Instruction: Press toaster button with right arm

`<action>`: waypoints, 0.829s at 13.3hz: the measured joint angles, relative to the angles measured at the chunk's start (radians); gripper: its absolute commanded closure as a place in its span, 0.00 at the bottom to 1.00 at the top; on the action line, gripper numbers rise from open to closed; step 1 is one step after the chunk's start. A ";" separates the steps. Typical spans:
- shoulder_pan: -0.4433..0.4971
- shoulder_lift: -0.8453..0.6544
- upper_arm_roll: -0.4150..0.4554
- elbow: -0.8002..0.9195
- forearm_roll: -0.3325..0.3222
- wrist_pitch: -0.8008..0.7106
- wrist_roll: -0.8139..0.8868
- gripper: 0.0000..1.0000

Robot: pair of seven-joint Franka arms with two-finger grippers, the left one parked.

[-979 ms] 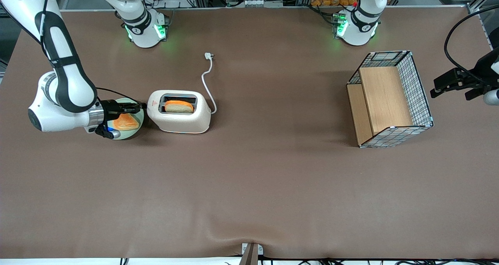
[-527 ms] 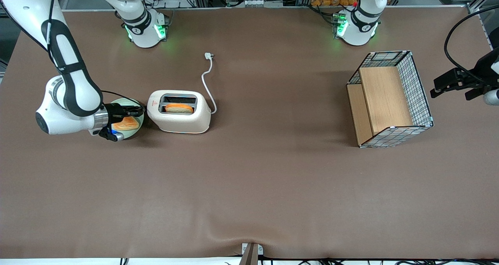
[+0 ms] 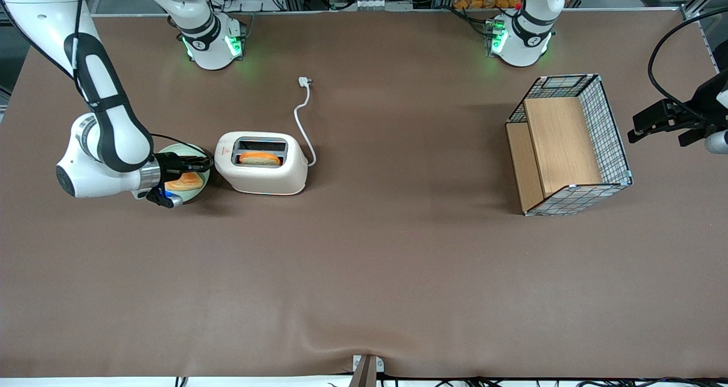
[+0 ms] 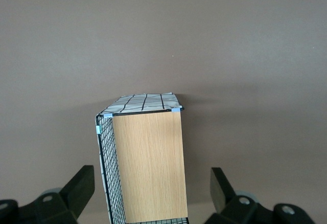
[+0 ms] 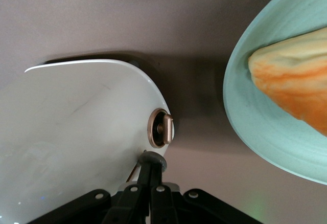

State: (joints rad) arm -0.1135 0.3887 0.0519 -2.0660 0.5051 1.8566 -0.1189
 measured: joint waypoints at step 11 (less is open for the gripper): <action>0.001 0.002 -0.002 0.003 0.000 -0.002 -0.016 0.92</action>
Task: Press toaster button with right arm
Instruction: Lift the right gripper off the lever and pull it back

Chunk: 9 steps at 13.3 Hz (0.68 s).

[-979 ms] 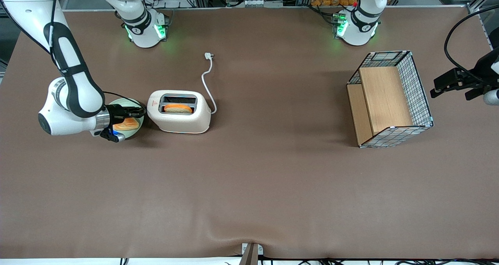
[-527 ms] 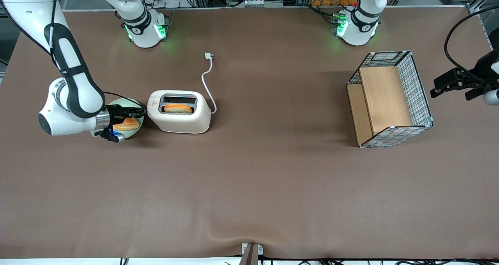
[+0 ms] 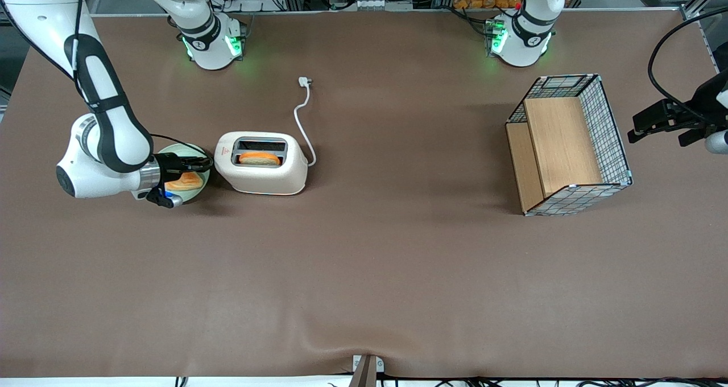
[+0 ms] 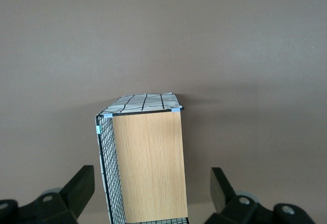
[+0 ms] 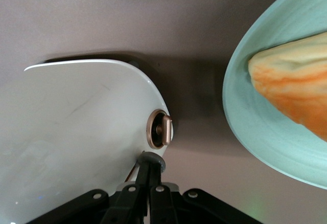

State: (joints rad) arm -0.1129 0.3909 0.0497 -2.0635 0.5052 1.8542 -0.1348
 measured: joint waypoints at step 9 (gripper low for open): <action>0.007 -0.124 -0.005 0.109 -0.004 -0.159 0.073 0.28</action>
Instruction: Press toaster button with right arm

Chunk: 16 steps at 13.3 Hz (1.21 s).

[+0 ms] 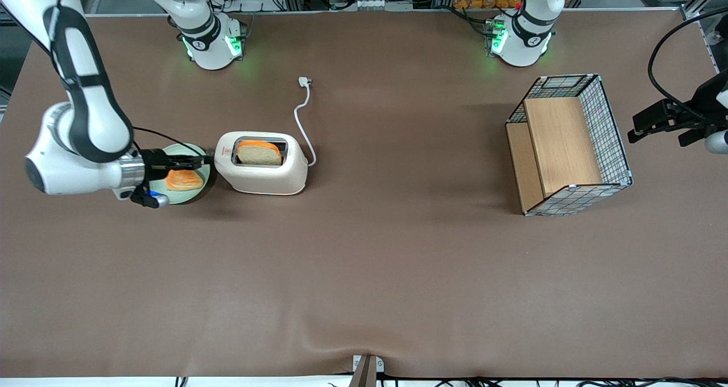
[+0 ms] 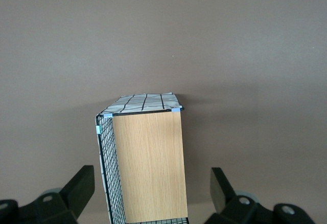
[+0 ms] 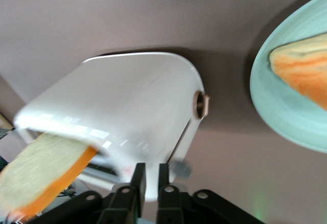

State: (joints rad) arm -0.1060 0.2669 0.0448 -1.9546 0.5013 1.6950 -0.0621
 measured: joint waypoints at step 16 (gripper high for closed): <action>0.166 -0.188 0.016 0.508 -0.537 -0.264 0.225 0.00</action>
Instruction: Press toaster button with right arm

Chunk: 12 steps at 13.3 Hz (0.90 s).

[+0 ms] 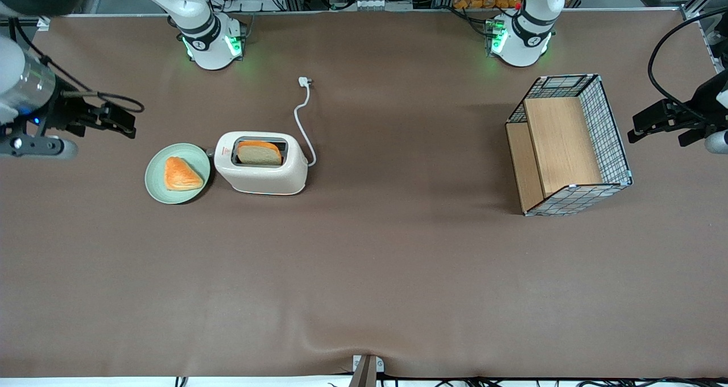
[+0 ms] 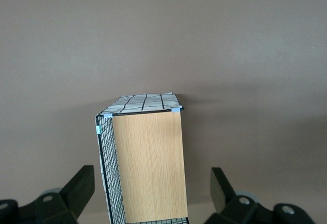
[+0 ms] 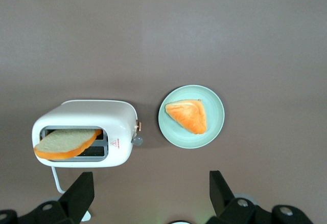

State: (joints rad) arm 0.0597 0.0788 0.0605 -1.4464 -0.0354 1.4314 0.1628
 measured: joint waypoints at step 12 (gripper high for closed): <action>-0.147 0.002 -0.018 0.012 0.058 -0.003 -0.116 0.00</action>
State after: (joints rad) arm -0.0876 0.0807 0.0422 -1.4344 0.0224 1.4279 0.0472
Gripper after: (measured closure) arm 0.000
